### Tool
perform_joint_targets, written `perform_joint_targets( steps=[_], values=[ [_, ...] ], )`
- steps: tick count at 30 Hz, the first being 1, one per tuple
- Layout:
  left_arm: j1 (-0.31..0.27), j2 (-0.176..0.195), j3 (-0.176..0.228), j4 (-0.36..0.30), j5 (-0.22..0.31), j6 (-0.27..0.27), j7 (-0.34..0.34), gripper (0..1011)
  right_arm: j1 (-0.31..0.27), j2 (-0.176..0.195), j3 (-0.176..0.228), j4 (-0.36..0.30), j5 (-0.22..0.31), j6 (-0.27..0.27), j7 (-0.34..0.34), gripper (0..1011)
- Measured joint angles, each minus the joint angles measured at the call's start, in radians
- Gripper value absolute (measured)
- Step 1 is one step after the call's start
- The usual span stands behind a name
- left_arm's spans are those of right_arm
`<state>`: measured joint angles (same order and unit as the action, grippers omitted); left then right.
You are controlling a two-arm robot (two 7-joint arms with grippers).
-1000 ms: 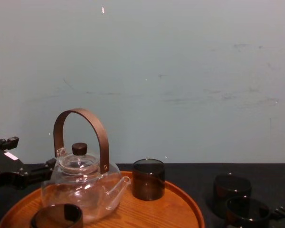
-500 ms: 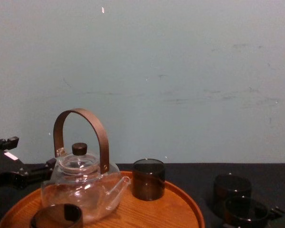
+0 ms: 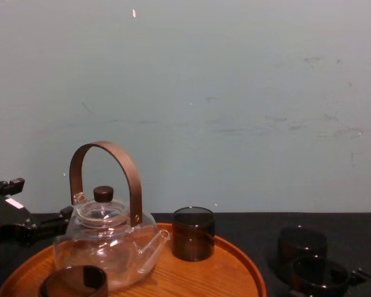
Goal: Pick up the glass from the table and place it on the tray.
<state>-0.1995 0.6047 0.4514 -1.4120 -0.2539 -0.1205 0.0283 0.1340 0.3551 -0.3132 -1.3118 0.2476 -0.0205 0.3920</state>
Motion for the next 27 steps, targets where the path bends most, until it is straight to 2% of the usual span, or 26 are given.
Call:
perform_joint_targets(
  steps=[2,8,19,27],
  values=[
    [0.000,0.000,0.000,0.000,0.000,0.000,0.000,1001,0.000,0.000,0.000,0.000,0.000,0.000,0.000,1003],
    [0.000,0.000,0.000,0.000,0.000,0.000,0.000,1001,-0.001,0.001,0.000,0.000,0.000,-0.001,0.000,904],
    [0.000,0.000,0.000,0.000,0.000,0.000,0.000,1001,-0.002,0.002,0.002,-0.002,0.001,-0.002,0.004,902],
    [0.000,0.000,0.000,0.000,0.000,0.000,0.000,1001,-0.023,0.019,0.006,-0.070,0.014,0.013,0.012,902]
  ],
)
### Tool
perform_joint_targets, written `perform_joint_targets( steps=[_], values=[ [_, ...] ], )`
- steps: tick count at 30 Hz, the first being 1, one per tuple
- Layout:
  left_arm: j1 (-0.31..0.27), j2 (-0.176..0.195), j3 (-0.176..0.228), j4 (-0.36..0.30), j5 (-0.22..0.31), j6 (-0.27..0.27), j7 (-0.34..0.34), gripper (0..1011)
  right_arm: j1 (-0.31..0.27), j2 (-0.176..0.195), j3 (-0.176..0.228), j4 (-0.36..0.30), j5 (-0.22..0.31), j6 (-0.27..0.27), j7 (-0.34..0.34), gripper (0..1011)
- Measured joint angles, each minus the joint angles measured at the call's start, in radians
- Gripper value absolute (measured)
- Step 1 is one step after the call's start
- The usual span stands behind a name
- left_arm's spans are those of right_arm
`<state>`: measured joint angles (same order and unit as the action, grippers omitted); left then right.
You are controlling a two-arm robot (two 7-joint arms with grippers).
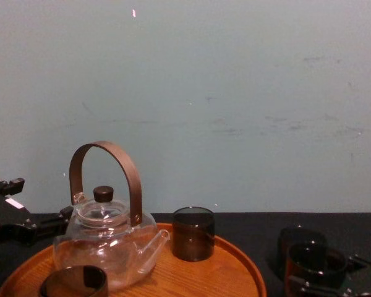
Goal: Pick up the glass from the table and place it on the tray.
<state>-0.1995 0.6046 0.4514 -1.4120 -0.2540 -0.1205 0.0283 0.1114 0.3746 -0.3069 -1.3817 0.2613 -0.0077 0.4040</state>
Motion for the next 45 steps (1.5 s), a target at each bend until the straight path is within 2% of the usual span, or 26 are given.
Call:
perform_joint_targets(
  steps=[8,18,23,31,45],
  values=[
    [0.000,0.000,0.000,0.000,0.000,0.000,0.000,1001,-0.020,0.018,-0.021,-0.098,0.003,0.021,0.016,902],
    [0.000,0.000,0.000,0.000,0.000,0.000,0.000,1001,0.007,0.003,-0.083,-0.128,0.003,0.026,0.044,902],
    [0.000,0.000,0.000,0.000,0.000,0.000,0.000,1001,0.028,-0.020,-0.118,-0.110,0.002,0.020,0.053,902],
    [0.000,0.000,0.000,0.000,0.000,0.000,0.000,1001,0.074,-0.063,-0.165,-0.044,-0.004,0.009,0.058,902],
    [0.000,0.000,0.000,0.000,0.000,0.000,0.000,1001,0.133,-0.112,-0.201,0.063,-0.017,-0.016,0.062,902]
  ],
)
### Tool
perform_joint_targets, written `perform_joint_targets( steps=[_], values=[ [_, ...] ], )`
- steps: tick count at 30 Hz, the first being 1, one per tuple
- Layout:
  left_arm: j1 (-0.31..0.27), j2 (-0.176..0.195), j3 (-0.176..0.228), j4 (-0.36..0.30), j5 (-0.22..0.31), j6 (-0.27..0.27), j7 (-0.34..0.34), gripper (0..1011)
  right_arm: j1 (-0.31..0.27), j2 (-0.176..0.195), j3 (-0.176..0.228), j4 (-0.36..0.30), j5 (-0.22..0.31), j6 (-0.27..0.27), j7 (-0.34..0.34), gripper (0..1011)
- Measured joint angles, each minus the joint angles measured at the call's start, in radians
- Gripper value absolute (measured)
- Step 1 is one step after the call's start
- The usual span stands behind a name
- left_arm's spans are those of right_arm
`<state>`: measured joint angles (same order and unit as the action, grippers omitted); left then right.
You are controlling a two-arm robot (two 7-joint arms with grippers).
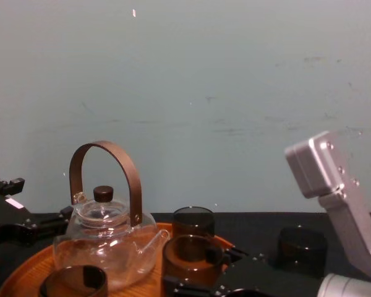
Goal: Pick up the glass from the table and place it on the tray.
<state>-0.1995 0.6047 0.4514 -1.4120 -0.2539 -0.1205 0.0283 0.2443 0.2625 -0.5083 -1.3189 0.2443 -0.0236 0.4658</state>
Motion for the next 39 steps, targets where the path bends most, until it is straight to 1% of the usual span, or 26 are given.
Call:
perform_joint_targets(
  steps=[9,39],
  values=[
    [0.000,0.000,0.000,0.000,0.000,0.000,0.000,1001,0.024,-0.020,-0.016,0.046,-0.002,-0.011,0.011,902],
    [0.000,0.000,0.000,0.000,0.000,0.000,0.000,1001,0.035,-0.039,-0.043,0.084,0.003,-0.010,0.032,902]
  ],
)
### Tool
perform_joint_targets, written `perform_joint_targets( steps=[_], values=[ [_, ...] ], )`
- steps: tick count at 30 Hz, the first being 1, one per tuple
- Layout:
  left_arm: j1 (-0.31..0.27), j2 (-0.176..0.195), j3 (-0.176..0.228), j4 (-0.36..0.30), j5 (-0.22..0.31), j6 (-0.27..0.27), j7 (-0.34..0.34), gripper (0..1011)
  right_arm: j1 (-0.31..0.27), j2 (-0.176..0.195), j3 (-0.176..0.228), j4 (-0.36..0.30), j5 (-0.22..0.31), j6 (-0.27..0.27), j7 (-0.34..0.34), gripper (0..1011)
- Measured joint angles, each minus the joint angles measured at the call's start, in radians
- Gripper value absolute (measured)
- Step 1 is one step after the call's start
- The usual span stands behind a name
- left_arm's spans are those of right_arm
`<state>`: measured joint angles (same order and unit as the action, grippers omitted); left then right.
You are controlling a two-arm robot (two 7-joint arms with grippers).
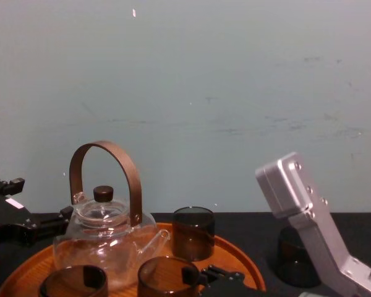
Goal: Pick up the glass from the table and place it on the tray.
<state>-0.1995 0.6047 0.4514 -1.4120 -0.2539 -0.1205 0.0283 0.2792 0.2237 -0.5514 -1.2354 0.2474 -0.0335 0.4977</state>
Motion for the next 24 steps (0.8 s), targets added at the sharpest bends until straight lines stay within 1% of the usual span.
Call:
perform_joint_targets(
  steps=[20,24],
  values=[
    [0.000,0.000,0.000,0.000,0.000,0.000,0.000,1001,0.002,0.000,-0.006,0.010,-0.002,0.002,0.001,902],
    [0.000,0.000,0.000,0.000,0.000,0.000,0.000,1001,0.002,0.000,-0.005,0.009,-0.001,0.002,0.001,970]
  ],
)
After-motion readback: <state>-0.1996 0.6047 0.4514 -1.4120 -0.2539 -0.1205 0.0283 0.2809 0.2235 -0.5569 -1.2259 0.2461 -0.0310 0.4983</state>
